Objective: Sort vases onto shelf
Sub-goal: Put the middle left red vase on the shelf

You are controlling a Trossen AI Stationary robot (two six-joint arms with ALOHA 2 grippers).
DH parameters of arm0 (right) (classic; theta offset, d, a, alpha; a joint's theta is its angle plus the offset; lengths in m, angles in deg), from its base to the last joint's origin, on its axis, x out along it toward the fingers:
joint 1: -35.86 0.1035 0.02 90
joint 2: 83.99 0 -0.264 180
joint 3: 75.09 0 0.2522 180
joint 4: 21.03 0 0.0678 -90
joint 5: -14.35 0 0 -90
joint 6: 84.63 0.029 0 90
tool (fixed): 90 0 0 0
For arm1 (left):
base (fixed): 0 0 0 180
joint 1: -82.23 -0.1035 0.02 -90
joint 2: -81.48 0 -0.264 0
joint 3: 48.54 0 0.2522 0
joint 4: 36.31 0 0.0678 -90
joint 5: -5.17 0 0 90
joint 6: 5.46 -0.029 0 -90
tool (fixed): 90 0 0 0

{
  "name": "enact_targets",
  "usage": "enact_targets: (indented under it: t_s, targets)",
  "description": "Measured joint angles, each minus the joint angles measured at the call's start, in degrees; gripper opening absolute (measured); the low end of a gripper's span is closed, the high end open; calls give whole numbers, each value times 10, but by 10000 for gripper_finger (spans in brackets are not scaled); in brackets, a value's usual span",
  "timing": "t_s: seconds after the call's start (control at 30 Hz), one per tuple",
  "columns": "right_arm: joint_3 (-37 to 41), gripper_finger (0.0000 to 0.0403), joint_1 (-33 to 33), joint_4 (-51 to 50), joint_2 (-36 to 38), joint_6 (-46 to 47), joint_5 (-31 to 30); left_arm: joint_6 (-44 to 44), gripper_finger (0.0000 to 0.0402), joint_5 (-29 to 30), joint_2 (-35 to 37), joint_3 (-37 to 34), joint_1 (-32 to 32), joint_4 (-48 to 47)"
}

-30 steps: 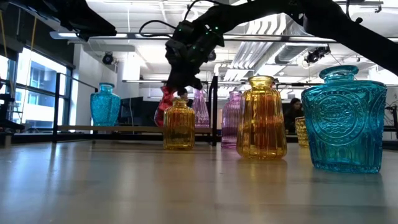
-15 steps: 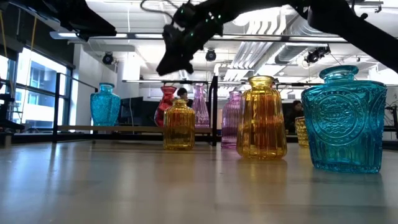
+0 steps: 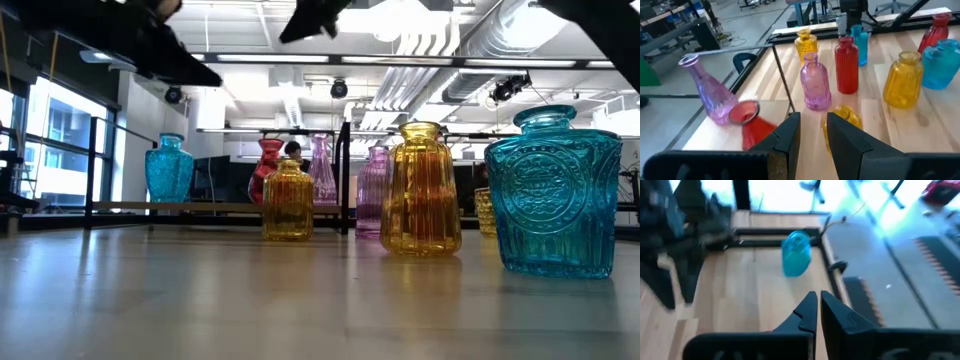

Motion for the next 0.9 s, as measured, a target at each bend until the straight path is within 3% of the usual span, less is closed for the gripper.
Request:
enact_targets:
  t_s: [0.2,0.5,0.9]
  targets:
    - [0,1,-5,-21,41,-11,-23,35,85,-67,-89,21,-24,26]
    - [0,0,-6,-49,52,-30,-37,63,80,-95,-188,25,-70,50]
    - [0,0,-6,-72,52,-40,-37,71,4,-159,-267,26,-147,102]
